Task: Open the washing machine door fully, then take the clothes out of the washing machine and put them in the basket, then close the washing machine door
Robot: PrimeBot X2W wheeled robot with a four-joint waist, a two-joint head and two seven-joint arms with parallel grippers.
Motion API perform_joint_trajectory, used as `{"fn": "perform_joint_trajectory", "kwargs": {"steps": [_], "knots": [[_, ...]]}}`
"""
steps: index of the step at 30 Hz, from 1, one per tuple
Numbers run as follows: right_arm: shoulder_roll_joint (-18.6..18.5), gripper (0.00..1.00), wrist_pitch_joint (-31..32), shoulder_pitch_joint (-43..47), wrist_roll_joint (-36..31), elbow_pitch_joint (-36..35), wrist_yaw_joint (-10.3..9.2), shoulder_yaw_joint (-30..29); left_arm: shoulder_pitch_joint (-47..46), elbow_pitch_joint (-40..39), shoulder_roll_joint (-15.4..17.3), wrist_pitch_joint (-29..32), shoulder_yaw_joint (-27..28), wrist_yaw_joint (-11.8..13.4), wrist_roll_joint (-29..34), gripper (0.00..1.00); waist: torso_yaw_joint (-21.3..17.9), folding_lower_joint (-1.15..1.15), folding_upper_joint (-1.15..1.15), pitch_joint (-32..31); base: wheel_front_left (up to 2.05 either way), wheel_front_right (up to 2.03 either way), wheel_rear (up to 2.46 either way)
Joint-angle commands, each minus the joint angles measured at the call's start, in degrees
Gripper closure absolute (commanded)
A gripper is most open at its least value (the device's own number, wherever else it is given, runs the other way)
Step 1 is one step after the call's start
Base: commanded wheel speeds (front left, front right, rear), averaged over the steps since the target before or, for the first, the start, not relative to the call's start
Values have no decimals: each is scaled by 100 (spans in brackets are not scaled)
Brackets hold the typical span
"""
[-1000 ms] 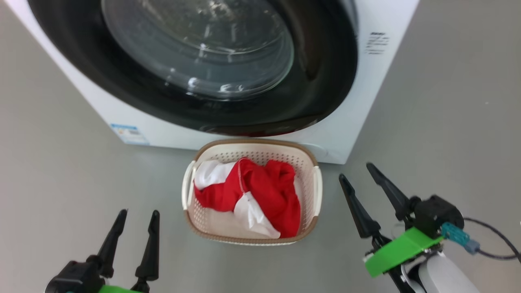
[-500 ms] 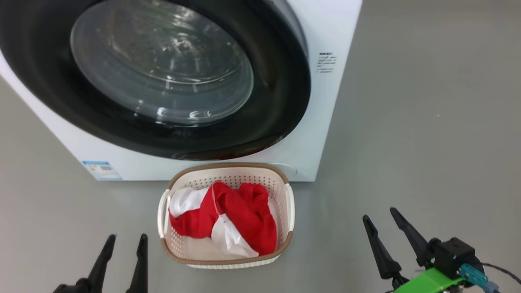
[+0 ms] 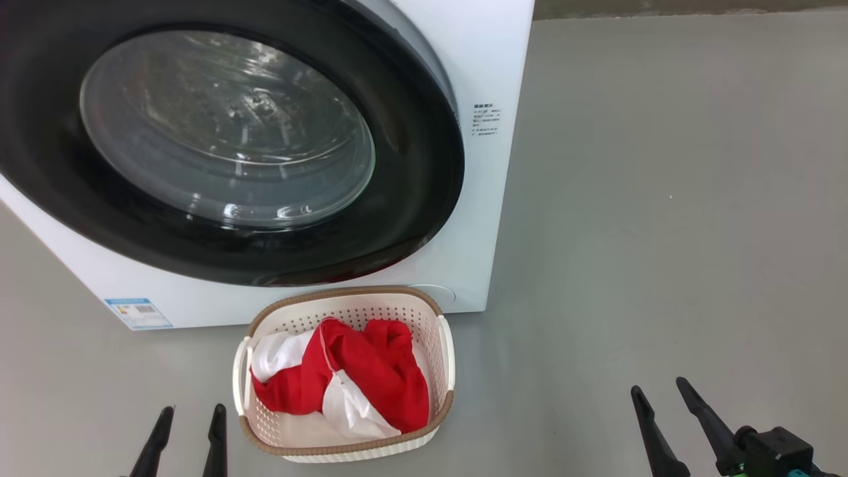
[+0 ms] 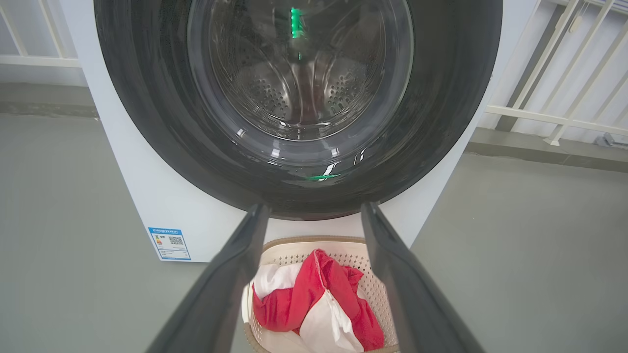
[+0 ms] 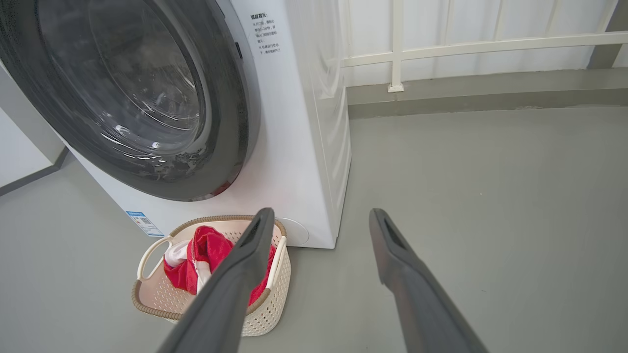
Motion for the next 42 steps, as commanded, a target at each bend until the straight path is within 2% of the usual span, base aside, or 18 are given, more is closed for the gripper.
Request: {"fn": "perform_joint_trajectory", "kwargs": {"steps": [1, 22, 23, 29, 33, 37, 42], "knots": [[-62, 0, -36, -12, -65, -160, -6, 58, -35, -182, 111, -55, 226, 3, 20, 0, -42, 0, 0, -28, 0, 0, 0], [23, 0, -36, 76, -95, -224, -6, -142, 49, -317, 120, -55, 103, 3, -204, 0, -76, 0, 0, -11, 0, 0, 0], [117, 100, 0, 119, -19, -16, 0, -204, 67, -114, -23, 10, -84, 0, -205, 100, -76, 0, 0, -12, 0, 0, 0], [184, 100, 35, 101, 168, 217, 0, -156, 54, 131, -121, 72, -136, 0, -391, 100, -73, 1, 0, -15, 0, 0, 0], [174, 100, 89, 63, 415, 211, 0, -169, 23, 139, -118, 134, -131, 0, -638, 100, -64, 13, 0, -45, 0, 0, 0], [165, 100, 142, 14, 659, 218, -1, -180, -19, 160, -115, 193, -126, 1, -882, 100, -56, 2, 0, -48, 0, 0, 0], [159, 100, 197, -39, 902, 221, -1, -193, -67, 182, -112, 253, -120, 1, -1126, 100, -49, 0, 0, -57, 0, 0, 0]]}}
